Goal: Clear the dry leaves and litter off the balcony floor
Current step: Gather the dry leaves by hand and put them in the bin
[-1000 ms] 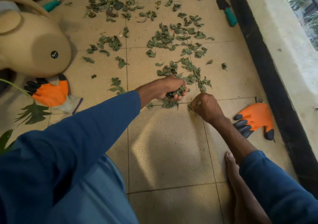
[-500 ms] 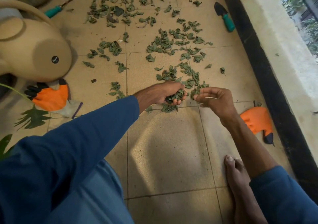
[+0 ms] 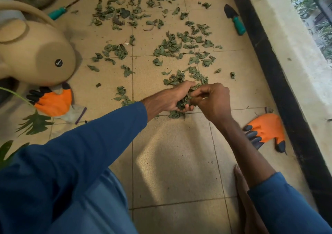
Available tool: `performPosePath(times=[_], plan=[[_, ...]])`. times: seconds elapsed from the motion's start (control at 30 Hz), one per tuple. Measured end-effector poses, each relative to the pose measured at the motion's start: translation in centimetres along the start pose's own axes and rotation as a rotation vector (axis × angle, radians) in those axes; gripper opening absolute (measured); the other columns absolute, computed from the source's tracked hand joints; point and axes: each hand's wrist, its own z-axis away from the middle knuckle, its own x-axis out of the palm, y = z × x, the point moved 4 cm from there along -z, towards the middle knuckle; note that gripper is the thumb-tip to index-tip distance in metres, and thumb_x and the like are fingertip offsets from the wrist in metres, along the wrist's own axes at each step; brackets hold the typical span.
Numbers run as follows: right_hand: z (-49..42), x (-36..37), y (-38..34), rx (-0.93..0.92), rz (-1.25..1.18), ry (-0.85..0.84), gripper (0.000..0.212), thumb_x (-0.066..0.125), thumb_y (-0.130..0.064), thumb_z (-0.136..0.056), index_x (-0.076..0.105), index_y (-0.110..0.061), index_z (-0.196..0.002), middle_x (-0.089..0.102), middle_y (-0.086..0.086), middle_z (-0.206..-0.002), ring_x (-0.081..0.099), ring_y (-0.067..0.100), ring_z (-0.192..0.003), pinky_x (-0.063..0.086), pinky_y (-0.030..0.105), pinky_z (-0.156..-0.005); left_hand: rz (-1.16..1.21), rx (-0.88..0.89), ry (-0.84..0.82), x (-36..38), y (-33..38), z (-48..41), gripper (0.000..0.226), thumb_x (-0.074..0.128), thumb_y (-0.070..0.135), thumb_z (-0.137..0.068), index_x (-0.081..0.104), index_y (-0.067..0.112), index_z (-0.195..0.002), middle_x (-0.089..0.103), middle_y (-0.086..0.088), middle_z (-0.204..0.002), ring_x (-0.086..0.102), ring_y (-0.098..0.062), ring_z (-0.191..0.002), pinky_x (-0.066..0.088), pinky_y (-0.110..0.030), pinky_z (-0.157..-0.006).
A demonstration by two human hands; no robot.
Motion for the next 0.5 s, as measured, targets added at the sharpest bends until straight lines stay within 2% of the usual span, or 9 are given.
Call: performPosePath(times=[0.07,0.13,0.23,0.33,0.4,0.5], plan=[[0.4,0.9,-0.7,-0.037,0.056,0.037,0.014,0.079,0.002,-0.079,0.081,-0.011,-0.083,0.067,-0.010,-0.067,0.061,-0.008,-0.052,0.045,0.001,-0.058,-0.015,0.030,0.076,-0.1,0.0,-0.1,0.049,0.037,0.046,-0.106,0.054,0.010,-0.078,0.055,-0.003,-0.064,0.052,-0.012,-0.047,0.040,-0.021,-0.041],[1.0,1.8,-1.7,-0.118,0.134,0.065,0.019,0.076,0.006,-0.077,0.081,-0.012,-0.081,0.067,-0.009,-0.066,0.054,-0.011,-0.053,0.041,-0.001,-0.059,-0.045,0.057,0.136,-0.2,-0.1,-0.4,0.046,0.038,0.044,-0.105,0.049,0.014,-0.072,0.050,-0.001,-0.060,0.046,-0.011,-0.041,0.039,-0.021,-0.041],[1.3,2.5,-2.0,-0.185,0.161,0.029,0.023,0.071,0.006,-0.076,0.080,-0.015,-0.075,0.069,-0.005,-0.063,0.055,-0.006,-0.055,0.047,0.008,-0.058,-0.070,0.075,0.211,-0.6,-0.3,-0.8,0.039,0.039,0.037,-0.104,0.049,0.014,-0.075,0.047,-0.002,-0.058,0.040,-0.010,-0.036,0.032,-0.019,-0.037],[1.4,2.3,-1.8,-0.212,0.054,-0.088,0.026,0.066,0.005,-0.084,0.081,-0.016,-0.086,0.075,-0.004,-0.075,0.068,0.005,-0.069,0.058,0.022,-0.068,-0.117,0.092,0.287,-1.6,-0.4,-1.0,0.036,0.040,0.032,-0.105,0.059,0.008,-0.085,0.053,-0.004,-0.055,0.041,-0.012,-0.036,0.029,-0.018,-0.035],[1.7,1.7,-1.2,-0.146,-0.152,-0.119,0.029,0.061,0.009,-0.089,0.080,-0.010,-0.100,0.078,0.001,-0.089,0.074,0.012,-0.080,0.062,0.028,-0.073,-0.172,0.124,0.348,-2.3,-0.3,-1.0,0.035,0.043,0.028,-0.104,0.063,0.004,-0.088,0.057,-0.004,-0.055,0.045,-0.013,-0.038,0.031,-0.019,-0.035],[1.6,0.7,1.7,0.124,-0.448,-0.040,0.023,0.059,0.009,-0.094,0.076,0.001,-0.107,0.078,0.009,-0.099,0.077,0.022,-0.085,0.063,0.032,-0.069,-0.233,0.171,0.419,-2.8,0.3,-0.5,0.030,0.047,0.020,-0.100,0.063,0.008,-0.078,0.058,-0.001,-0.056,0.048,-0.013,-0.041,0.034,-0.020,-0.039]])
